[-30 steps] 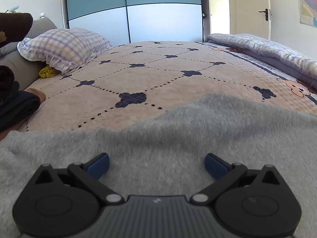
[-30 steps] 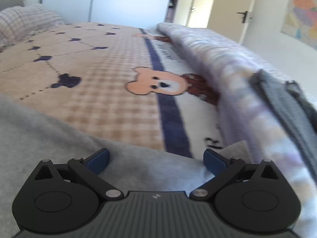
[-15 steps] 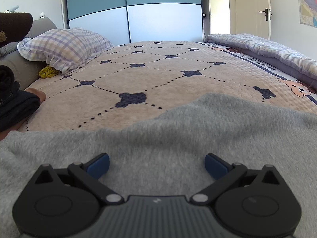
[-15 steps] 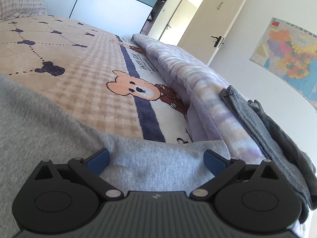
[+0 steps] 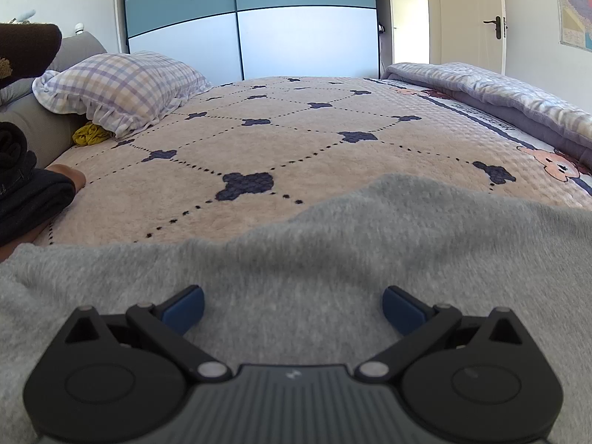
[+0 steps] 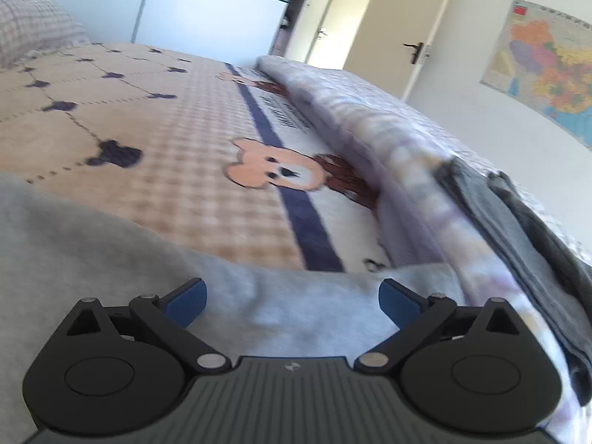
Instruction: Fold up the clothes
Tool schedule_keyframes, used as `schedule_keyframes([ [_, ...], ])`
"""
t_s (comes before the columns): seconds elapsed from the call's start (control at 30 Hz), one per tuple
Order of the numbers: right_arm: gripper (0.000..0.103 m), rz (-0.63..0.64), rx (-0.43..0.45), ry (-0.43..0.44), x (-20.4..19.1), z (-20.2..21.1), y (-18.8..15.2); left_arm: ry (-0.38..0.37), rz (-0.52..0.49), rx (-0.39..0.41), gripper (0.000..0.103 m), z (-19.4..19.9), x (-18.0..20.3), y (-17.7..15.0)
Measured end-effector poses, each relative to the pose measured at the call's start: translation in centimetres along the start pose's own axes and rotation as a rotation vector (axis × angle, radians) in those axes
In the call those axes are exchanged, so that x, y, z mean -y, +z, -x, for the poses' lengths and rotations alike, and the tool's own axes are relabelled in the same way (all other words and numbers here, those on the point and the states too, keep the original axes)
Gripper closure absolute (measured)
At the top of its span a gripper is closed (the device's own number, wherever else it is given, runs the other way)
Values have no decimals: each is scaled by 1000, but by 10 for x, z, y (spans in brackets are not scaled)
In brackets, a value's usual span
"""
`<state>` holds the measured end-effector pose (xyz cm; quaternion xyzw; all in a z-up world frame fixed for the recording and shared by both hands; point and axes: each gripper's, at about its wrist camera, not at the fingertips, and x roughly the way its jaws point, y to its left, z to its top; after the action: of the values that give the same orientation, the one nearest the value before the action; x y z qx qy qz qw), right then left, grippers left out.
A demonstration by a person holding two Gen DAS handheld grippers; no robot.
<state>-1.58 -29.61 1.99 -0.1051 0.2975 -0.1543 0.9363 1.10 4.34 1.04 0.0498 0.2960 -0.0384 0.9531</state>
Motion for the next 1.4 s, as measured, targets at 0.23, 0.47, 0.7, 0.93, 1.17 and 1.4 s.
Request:
schedule_keyframes([
  [0.23, 0, 185, 45, 233, -83, 4, 14, 0, -1, 0, 0, 0, 0, 0],
  [0.47, 0, 26, -54, 279, -34, 0, 1, 0, 0, 0, 0, 0, 0, 0],
  [0.7, 0, -75, -137, 133, 56, 2, -33, -1, 1, 0, 0, 1, 0, 0],
  [0.93, 1, 8, -122, 8, 35, 8, -25, -1, 1, 0, 0, 0, 0, 0],
  [1.17, 3, -26, -72, 306, -28, -4, 14, -1, 1, 0, 0, 0, 0, 0],
  [1.4, 2, 98, -68, 402, -70, -9, 29, -1, 0, 0, 0, 0, 0, 0],
])
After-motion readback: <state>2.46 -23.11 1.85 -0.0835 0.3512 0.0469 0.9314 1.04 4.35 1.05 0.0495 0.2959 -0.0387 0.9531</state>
